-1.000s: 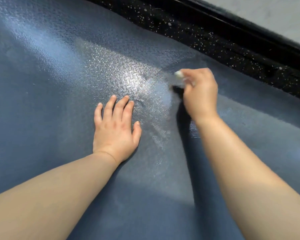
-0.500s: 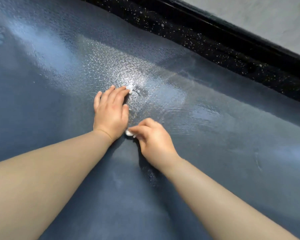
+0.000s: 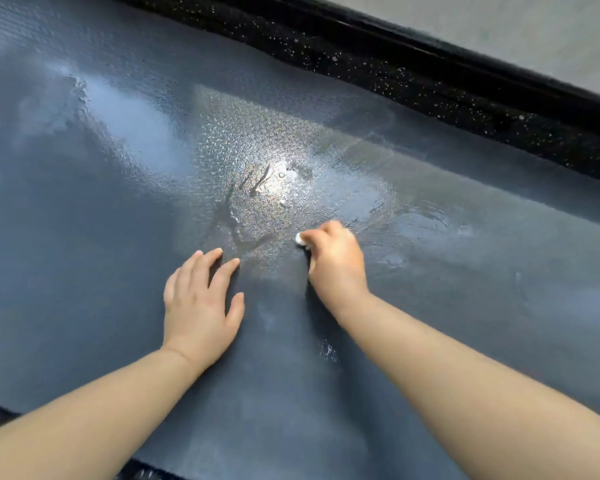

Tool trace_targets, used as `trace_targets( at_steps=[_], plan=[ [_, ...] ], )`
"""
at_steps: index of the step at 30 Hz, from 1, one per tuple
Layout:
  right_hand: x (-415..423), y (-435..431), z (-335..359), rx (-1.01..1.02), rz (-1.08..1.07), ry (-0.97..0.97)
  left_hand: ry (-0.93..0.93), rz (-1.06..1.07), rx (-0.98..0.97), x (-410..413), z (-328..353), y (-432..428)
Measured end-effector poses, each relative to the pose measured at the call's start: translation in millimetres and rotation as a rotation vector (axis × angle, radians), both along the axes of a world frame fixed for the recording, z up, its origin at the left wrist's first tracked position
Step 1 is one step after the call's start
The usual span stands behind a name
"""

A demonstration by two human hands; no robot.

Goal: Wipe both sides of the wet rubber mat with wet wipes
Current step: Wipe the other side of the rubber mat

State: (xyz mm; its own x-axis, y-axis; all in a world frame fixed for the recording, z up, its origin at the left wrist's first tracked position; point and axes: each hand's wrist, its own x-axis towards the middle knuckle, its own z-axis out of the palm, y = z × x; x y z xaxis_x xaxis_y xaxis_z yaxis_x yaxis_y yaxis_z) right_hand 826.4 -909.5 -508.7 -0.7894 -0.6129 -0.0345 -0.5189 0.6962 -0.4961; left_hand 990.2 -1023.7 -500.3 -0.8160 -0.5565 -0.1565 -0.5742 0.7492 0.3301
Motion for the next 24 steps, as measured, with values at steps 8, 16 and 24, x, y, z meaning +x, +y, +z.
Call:
trace_targets(
  at_steps=[8,16,24],
  plan=[
    [40,14,19,-0.148,0.305,-0.148,-0.040,0.015,0.001,31,-6,10],
    [-52,23,-2,0.047,-0.235,0.057,-0.064,-0.062,-0.041,38,-16,6],
    [113,37,15,0.007,0.527,-0.249,-0.026,-0.052,-0.021,37,-17,5]
  ],
)
